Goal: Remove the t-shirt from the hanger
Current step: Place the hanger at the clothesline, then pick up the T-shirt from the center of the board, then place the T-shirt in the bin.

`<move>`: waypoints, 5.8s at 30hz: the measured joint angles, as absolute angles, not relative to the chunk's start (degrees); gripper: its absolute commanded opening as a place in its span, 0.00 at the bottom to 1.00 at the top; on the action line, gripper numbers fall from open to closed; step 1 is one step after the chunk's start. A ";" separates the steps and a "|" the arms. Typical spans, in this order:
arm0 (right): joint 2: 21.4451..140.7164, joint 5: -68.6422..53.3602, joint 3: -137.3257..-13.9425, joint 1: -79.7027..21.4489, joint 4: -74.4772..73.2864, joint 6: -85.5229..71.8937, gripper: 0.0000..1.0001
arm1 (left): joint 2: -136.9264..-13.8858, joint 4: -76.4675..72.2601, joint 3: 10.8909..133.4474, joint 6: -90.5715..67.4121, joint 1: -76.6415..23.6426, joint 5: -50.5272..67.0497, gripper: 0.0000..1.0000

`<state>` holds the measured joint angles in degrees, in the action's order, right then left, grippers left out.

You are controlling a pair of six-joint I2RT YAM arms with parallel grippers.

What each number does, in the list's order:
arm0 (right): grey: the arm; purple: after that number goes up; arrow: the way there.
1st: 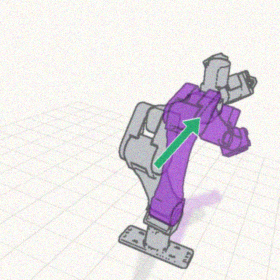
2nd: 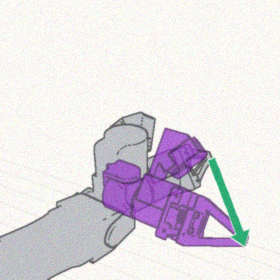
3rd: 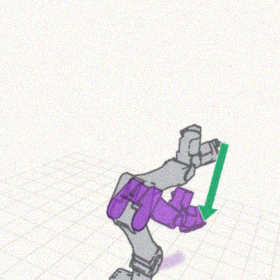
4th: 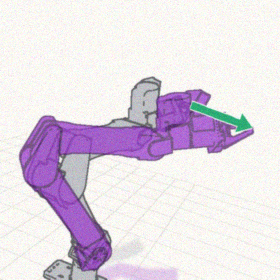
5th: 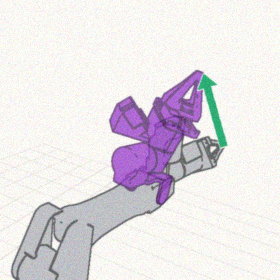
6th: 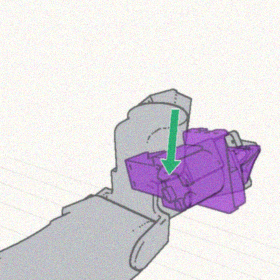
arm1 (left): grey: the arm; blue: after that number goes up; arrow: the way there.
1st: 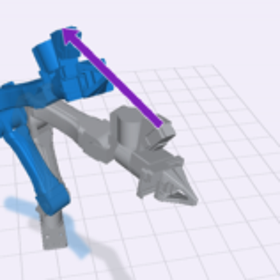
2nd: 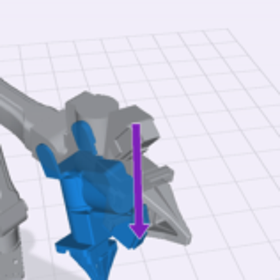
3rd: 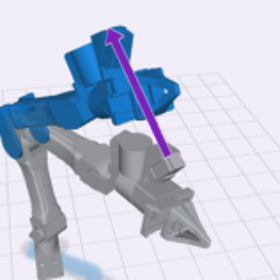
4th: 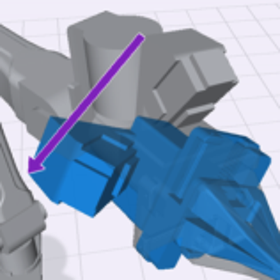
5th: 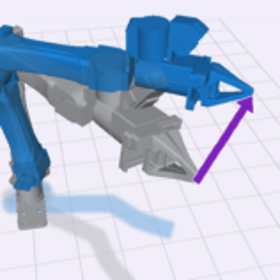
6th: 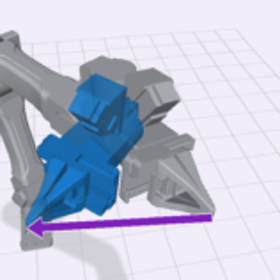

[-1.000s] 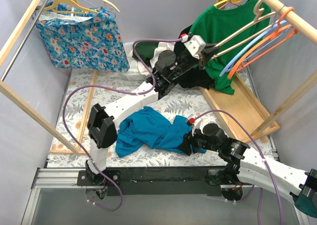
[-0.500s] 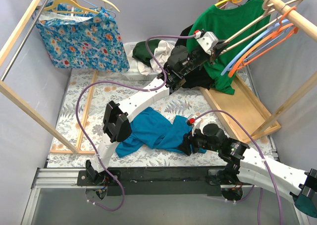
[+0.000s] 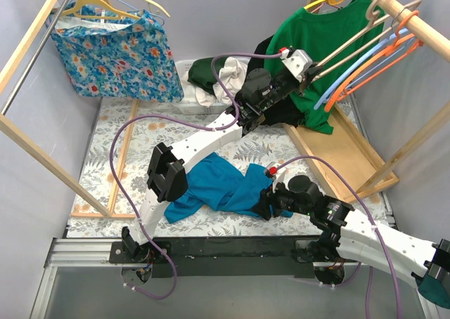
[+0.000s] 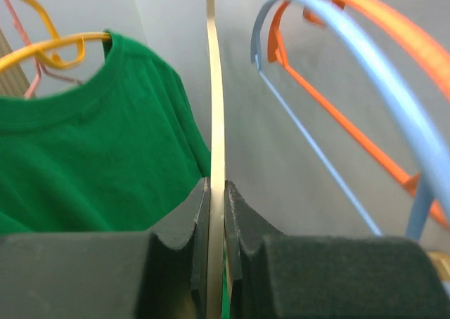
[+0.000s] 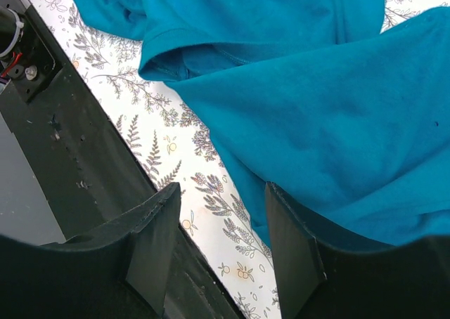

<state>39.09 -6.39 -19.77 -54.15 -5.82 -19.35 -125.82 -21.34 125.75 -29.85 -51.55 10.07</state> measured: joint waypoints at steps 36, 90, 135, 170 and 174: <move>38.46 -6.35 -19.70 -54.19 -5.82 -19.64 0.58 | -131.00 -17.96 132.77 -30.87 -51.53 10.72 0.00; 49.65 2.37 -22.46 -54.59 -7.11 -18.96 0.90 | -97.12 -13.85 99.24 -28.40 -51.83 -4.78 0.98; 121.14 13.08 -80.58 -55.42 2.55 -8.93 0.01 | -37.91 19.62 57.65 -52.75 -51.70 -28.71 0.98; 123.02 8.56 -118.39 -35.83 26.35 8.01 0.01 | -36.29 18.83 50.00 -51.83 -51.70 -35.83 0.98; 127.85 7.77 -122.63 -32.67 30.28 7.97 0.01 | -36.34 18.06 48.66 -51.33 -51.70 -36.21 0.98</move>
